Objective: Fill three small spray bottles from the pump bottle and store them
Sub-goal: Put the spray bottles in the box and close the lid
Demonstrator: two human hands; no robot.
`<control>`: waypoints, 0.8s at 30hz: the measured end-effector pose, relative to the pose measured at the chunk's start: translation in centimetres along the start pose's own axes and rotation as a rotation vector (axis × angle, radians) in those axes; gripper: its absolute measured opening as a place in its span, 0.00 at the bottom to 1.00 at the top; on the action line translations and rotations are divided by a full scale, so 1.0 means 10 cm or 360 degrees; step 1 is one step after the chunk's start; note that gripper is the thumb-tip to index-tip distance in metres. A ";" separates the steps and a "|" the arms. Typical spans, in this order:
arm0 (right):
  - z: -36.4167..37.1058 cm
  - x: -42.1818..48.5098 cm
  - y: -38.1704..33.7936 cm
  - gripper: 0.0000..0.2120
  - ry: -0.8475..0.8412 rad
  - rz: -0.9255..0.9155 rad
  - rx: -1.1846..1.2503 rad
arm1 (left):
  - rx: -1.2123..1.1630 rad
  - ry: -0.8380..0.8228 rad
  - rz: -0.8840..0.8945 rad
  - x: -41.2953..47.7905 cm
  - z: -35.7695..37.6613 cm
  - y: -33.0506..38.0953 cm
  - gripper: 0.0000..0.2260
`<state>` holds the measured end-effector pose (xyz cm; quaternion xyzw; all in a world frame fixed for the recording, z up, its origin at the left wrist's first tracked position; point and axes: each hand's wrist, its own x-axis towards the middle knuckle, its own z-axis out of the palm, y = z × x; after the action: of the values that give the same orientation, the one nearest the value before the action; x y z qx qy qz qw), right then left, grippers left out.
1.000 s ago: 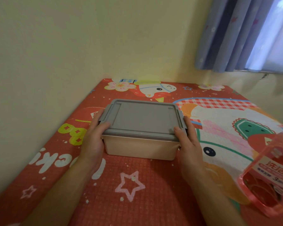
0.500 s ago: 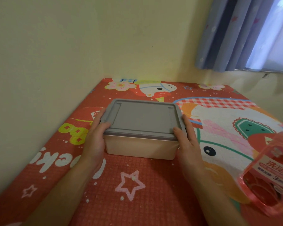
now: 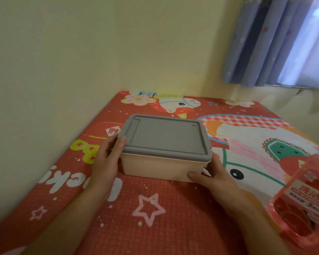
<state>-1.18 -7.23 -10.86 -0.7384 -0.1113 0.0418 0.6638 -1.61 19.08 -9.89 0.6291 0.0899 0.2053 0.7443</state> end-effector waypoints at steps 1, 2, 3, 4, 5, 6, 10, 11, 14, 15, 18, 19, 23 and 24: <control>0.01 0.00 -0.01 0.33 0.0041 0.0022 -0.0046 | 0.0026 -0.0001 0.0012 -0.01 -0.02 0.00 0.19; 0.03 0.00 -0.02 0.30 0.0091 0.0034 -0.0098 | 0.0031 0.0004 0.0020 -0.03 -0.06 0.00 0.16; 0.04 0.00 -0.02 0.29 0.0136 0.0032 -0.0139 | 0.0014 0.0003 0.0012 -0.04 -0.08 0.00 0.13; 0.05 0.01 -0.04 0.28 0.0169 0.0023 -0.0157 | -0.0006 0.0008 0.0004 -0.05 -0.12 -0.01 0.10; 0.06 0.01 -0.05 0.28 0.0186 0.0016 -0.0164 | -0.0011 0.0023 0.0001 -0.05 -0.17 -0.03 0.10; 0.05 0.02 -0.05 0.28 0.0197 0.0014 -0.0170 | 0.0010 0.0047 0.0009 -0.05 -0.20 -0.05 0.09; 0.09 0.05 -0.03 0.29 0.0188 0.0021 -0.0186 | -0.0024 0.0157 0.0042 -0.06 -0.31 -0.09 0.08; 0.11 0.06 -0.02 0.29 0.0182 0.0014 -0.0185 | -0.0025 0.0171 0.0058 -0.06 -0.33 -0.09 0.09; 0.17 0.12 -0.01 0.30 0.0138 0.0000 -0.0166 | -0.0058 0.0226 0.0120 -0.04 -0.34 -0.09 0.11; 0.19 0.13 0.00 0.31 0.0118 0.0000 -0.0154 | -0.0078 0.0247 0.0133 -0.04 -0.33 -0.09 0.12; 0.26 0.20 0.01 0.32 0.0070 -0.0007 -0.0138 | -0.0140 0.0281 0.0162 -0.05 -0.31 -0.08 0.14; 0.30 0.21 0.00 0.33 0.0060 -0.0018 -0.0149 | -0.0156 0.0299 0.0172 -0.06 -0.31 -0.07 0.14; 0.46 0.27 -0.01 0.34 0.0026 -0.0052 -0.0134 | -0.0291 0.0492 0.0172 -0.03 -0.32 -0.03 0.14; 0.52 0.29 -0.02 0.34 0.0007 -0.0062 -0.0137 | -0.0334 0.0557 0.0166 -0.01 -0.35 -0.02 0.14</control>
<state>0.57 -1.50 -11.02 -0.7642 -0.1259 0.0223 0.6322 -3.04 22.11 -10.77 0.5067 0.1633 0.3578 0.7671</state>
